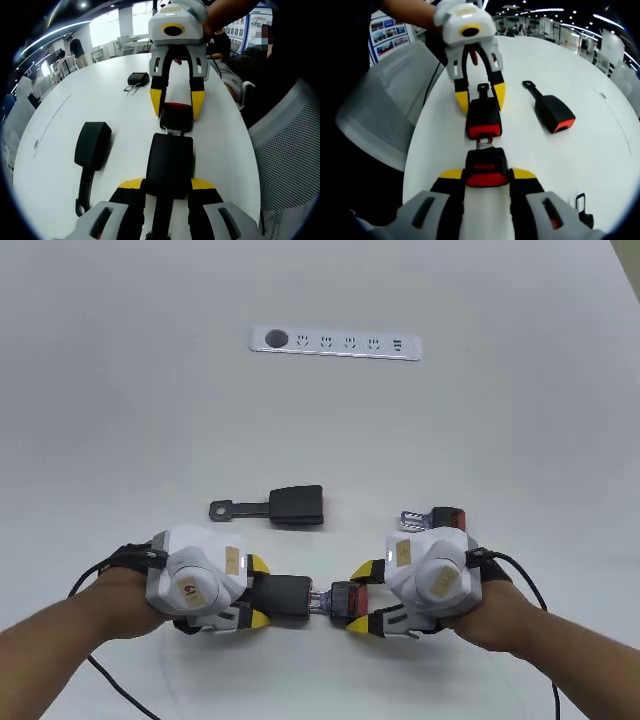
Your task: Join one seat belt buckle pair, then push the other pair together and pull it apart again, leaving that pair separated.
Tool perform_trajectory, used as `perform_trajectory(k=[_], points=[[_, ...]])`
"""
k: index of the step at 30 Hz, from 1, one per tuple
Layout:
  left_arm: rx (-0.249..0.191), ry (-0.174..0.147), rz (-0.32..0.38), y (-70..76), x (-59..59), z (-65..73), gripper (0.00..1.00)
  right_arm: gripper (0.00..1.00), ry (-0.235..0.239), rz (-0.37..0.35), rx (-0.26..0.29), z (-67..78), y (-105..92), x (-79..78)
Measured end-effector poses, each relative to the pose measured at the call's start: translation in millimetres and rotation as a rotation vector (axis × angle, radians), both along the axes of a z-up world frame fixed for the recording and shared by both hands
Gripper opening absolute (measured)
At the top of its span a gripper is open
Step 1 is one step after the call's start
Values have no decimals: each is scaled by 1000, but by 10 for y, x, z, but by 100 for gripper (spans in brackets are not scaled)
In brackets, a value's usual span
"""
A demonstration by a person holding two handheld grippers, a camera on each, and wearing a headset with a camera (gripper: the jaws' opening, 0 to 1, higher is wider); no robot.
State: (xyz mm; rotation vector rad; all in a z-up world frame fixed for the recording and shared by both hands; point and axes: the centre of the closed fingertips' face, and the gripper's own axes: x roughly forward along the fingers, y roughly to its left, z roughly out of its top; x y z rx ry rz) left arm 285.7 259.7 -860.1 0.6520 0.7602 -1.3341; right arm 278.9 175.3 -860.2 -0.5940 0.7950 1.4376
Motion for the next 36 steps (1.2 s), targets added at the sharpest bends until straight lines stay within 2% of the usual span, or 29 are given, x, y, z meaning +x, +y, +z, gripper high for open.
perform_trajectory(k=[5, 10, 14, 30, 31, 36], points=[[10, -3, -8, -7, -3, -1, 34, 34, -22, 21, -13, -10, 5, 3], [12, -2, -22, -12, -2, -5, 33, 34, -10, 4, -22, -19, 10, 5], [31, 0, -25, -23, -3, -8, 33, 33, 0, -7, -36, -25, 31, 8], [19, 4, 3, -20, -3, -11, 33, 32, 13, -39, -52, -25, 174, 22], [21, 1, -3, -21, -5, -10, 33, 32, 16, -24, -65, -33, 169, 21], [19, 1, -16, -34, -18, -11, 33, 32, 14, -34, -57, -36, 171, 33]])
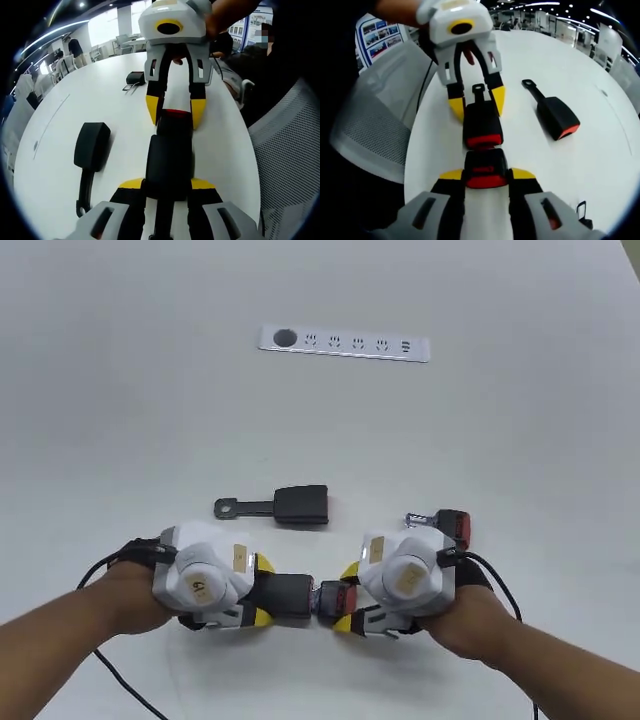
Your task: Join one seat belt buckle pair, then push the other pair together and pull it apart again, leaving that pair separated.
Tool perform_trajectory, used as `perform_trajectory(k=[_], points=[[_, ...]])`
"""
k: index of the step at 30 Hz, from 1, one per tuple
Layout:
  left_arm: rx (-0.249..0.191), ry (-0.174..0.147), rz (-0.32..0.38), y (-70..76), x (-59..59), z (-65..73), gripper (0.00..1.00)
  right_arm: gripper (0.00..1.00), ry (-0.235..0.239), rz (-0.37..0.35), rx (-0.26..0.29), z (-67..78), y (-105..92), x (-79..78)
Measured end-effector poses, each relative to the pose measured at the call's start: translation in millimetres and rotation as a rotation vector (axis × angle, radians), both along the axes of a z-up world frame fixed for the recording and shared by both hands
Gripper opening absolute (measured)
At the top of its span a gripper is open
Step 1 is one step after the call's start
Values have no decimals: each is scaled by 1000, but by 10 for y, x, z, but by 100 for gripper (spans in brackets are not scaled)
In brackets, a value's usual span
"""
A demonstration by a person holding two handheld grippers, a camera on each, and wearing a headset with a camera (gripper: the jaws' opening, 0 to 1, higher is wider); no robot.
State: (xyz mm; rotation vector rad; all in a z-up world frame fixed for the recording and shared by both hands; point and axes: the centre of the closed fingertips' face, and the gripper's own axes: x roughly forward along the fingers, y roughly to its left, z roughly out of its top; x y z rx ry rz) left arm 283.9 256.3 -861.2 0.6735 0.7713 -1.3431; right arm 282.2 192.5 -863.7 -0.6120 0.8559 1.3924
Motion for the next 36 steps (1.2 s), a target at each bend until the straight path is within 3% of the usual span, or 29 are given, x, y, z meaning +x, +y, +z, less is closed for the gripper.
perform_trajectory(k=[14, 27, 36], points=[[-1, -3, -40, 11, 9, 0, 33, 32, -25, 32, 7, 23, -11, -4], [-65, -14, -72, 33, 9, 15, 33, 33, -83, 28, 112, 56, -43, -19], [-105, 2, -112, 61, -1, 21, 32, 32, -129, 30, 179, 73, -45, -26]])
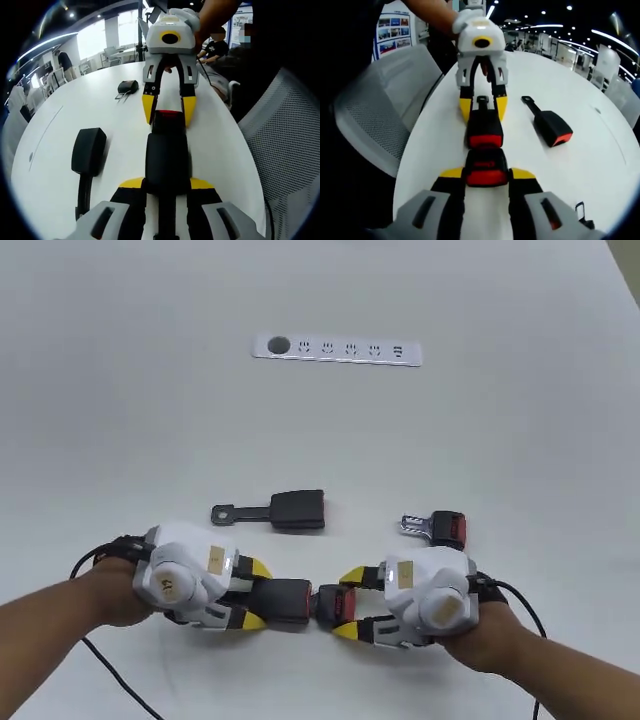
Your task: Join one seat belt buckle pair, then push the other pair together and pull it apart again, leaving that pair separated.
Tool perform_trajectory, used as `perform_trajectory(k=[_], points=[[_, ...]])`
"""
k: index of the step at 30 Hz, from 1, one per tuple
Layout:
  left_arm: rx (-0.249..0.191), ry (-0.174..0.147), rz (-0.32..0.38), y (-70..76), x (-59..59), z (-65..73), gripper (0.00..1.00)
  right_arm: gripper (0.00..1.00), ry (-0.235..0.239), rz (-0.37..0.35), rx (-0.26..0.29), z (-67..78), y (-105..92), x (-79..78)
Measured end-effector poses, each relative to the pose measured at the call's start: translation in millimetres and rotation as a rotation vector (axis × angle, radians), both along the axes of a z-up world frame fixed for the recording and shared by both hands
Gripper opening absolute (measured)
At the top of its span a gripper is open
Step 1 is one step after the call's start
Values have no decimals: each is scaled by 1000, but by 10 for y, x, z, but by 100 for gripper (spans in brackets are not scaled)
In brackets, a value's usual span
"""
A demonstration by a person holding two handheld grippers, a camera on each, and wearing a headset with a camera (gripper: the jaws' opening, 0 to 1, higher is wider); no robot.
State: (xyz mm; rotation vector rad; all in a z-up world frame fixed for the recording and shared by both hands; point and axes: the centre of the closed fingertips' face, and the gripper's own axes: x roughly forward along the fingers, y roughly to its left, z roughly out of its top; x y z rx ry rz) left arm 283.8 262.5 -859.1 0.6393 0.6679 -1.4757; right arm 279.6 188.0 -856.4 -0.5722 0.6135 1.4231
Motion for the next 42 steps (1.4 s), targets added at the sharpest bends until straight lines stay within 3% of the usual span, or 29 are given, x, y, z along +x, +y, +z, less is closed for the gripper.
perform_trajectory(k=[15, 42], points=[[-16, -2, -15, 5, -13, -2, 31, 32, -10, -4, 63, 16, -10, -7], [-23, 5, -18, -8, -10, -8, 31, 32, 8, -28, 81, 15, -8, -10]])
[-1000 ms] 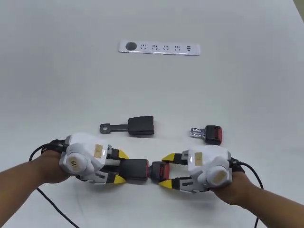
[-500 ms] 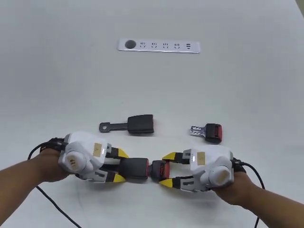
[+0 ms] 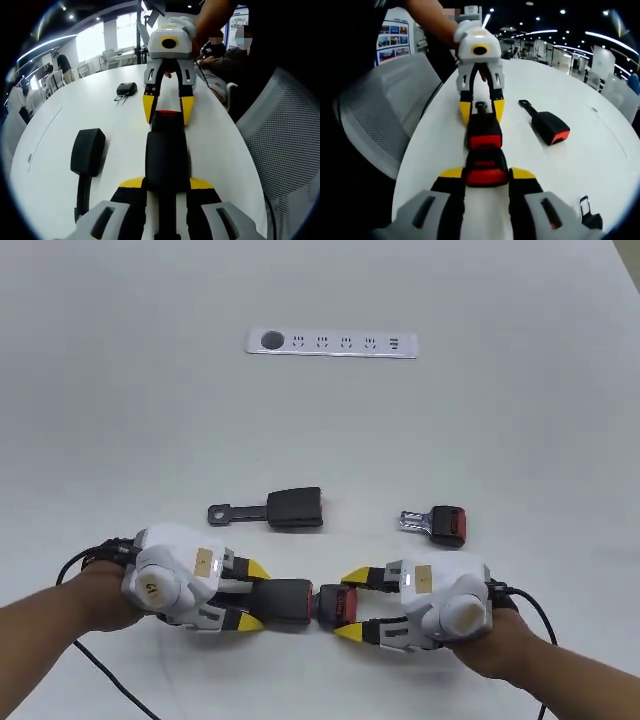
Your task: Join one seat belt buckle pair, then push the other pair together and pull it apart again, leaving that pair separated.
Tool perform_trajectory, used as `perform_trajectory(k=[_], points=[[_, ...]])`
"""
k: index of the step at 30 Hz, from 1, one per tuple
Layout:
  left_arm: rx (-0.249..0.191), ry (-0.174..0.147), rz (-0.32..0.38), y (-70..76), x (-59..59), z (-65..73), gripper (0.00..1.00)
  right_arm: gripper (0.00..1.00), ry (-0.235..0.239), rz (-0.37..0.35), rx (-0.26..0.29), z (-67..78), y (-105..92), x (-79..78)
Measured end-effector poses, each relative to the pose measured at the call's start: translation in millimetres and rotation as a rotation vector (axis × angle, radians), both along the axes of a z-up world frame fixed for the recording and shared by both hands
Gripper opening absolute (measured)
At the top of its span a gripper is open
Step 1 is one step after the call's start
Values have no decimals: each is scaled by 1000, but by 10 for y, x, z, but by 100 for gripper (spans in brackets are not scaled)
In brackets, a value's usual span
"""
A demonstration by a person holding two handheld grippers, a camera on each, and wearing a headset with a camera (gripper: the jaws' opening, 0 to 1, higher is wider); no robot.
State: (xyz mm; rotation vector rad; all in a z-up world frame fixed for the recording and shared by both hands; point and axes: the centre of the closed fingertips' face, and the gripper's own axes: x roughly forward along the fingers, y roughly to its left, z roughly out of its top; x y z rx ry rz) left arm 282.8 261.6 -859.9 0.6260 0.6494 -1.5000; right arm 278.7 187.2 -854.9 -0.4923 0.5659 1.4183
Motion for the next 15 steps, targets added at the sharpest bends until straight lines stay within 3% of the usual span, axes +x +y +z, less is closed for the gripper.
perform_trajectory(k=[7, 9, 12, 13, 15], points=[[36, -2, -8, -19, 5, -5, 32, 34, 11, -15, -25, 5, 10, -12], [44, 0, -3, -21, 5, -6, 32, 35, -16, -3, -40, 4, 17, -22], [42, 4, 55, -45, 18, -8, 33, 36, -3, -21, -77, -31, 12, -19], [47, 10, 70, -44, 13, -6, 33, 36, -20, -11, -77, -26, 19, -19], [63, 31, 92, -41, -8, -4, 37, 46, -2, -21, -69, -9, 45, -48]])
